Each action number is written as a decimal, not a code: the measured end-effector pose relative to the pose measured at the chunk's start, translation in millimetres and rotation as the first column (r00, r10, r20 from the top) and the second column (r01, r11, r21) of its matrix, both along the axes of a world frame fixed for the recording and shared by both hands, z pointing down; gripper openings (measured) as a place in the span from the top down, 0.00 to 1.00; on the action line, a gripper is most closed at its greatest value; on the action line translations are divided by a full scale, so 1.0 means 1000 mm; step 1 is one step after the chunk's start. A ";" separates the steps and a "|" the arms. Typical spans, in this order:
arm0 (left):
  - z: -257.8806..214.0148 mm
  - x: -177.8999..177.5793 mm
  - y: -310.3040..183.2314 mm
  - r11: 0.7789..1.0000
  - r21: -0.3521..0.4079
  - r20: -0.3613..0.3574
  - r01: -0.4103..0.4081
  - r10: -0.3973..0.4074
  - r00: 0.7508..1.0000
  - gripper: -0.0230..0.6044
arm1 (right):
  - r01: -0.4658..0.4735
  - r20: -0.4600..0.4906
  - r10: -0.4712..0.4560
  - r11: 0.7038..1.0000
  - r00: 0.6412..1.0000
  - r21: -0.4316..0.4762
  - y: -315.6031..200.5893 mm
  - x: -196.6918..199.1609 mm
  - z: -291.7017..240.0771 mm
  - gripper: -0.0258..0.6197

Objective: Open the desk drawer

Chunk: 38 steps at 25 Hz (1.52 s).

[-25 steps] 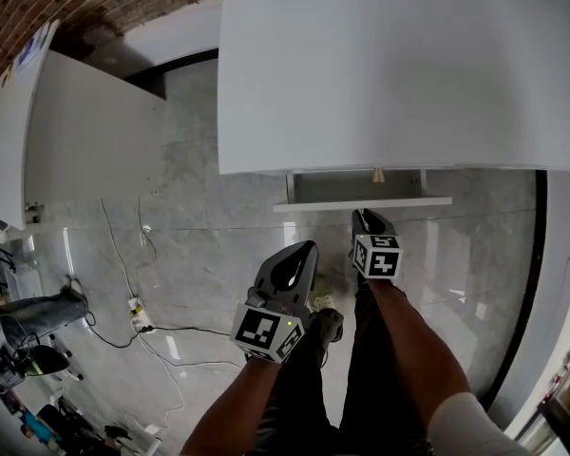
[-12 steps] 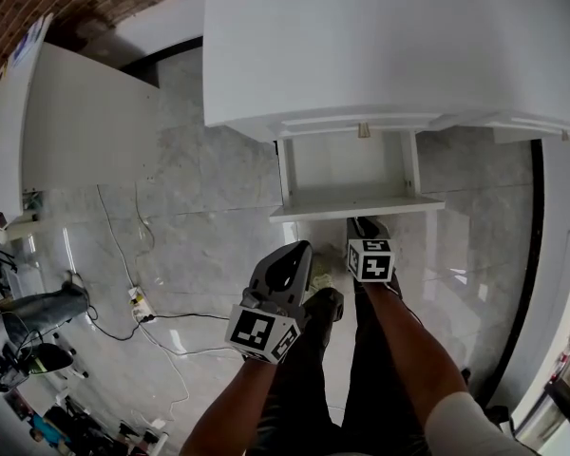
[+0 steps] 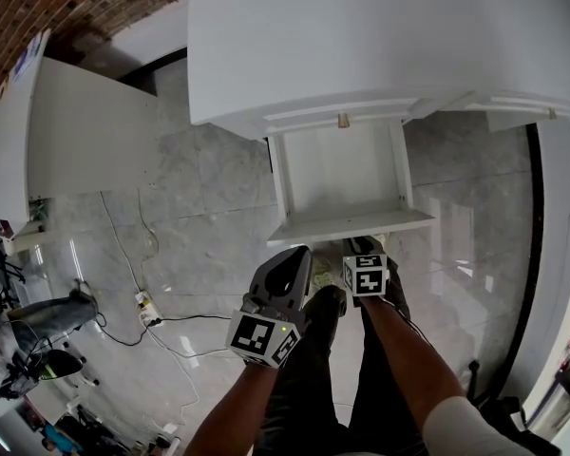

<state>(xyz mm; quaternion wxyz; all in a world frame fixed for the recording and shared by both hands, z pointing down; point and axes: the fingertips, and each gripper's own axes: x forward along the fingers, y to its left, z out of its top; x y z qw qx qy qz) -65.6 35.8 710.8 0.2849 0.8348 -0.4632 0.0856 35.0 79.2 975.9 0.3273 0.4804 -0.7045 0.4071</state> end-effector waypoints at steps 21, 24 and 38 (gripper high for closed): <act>-0.013 0.004 -0.003 1.000 -0.004 -0.022 0.028 -0.028 0.999 0.94 | 0.005 -0.015 -0.006 0.996 1.000 -0.091 0.036 0.014 -0.026 0.84; -0.033 0.002 -0.009 0.999 0.010 -0.027 0.034 -0.034 0.999 0.94 | 0.038 -0.010 -0.039 0.996 0.999 -0.084 0.037 0.017 -0.061 0.86; -0.174 0.007 -0.027 0.996 0.085 -0.039 -0.009 0.012 0.999 0.94 | 0.160 0.190 -0.225 0.938 0.956 0.307 -0.051 -0.026 -0.365 0.89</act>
